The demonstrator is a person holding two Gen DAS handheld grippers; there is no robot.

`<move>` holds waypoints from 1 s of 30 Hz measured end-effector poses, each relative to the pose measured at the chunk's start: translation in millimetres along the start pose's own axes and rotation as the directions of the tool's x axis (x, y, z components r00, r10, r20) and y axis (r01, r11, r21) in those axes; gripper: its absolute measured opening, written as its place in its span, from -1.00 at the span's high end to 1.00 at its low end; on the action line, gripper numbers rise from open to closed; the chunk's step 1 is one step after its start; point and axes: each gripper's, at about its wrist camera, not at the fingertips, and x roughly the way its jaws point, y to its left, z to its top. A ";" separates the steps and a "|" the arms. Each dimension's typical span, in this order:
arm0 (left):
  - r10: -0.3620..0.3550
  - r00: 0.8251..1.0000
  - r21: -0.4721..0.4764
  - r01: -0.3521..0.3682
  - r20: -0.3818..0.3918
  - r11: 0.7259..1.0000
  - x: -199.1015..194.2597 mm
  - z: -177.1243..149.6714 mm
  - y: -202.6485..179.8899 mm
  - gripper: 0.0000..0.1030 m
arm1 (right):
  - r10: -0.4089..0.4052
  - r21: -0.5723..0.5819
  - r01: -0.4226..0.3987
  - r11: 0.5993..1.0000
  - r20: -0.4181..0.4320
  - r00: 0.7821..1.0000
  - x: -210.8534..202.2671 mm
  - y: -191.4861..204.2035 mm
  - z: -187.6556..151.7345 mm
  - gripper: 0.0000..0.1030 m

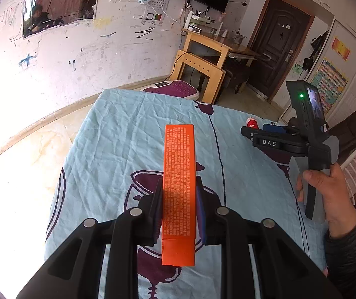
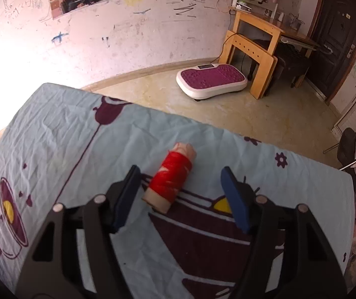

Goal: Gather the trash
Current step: 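Grasp the orange box with the left tool while the right grasps the red spool, then drop the red spool into the orange bin with the right tool while the left holds the box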

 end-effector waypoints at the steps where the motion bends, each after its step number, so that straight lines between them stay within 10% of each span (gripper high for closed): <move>1: -0.001 1.000 0.002 0.001 -0.001 1.000 0.5 -0.3 -0.9 0.62 | 0.005 0.001 -0.005 1.000 0.000 1.000 -0.2 -0.5 0.4 -0.20; 10: 0.000 1.000 -0.006 0.000 -0.003 1.000 1.2 -3.8 -0.3 0.62 | 0.063 0.050 -0.063 0.997 0.006 0.998 -0.9 -8.0 -1.3 0.58; 22: 0.100 0.995 0.040 -0.101 0.026 0.994 4.0 -14.9 -24.5 0.62 | 0.126 0.082 -0.138 0.987 0.134 0.983 -56.1 -28.9 -14.6 0.61; 30: 0.181 0.982 0.102 -0.185 0.049 0.977 8.9 -14.7 -52.6 0.62 | 0.035 0.216 -0.094 0.972 0.258 0.965 -124.4 -120.4 -69.9 0.61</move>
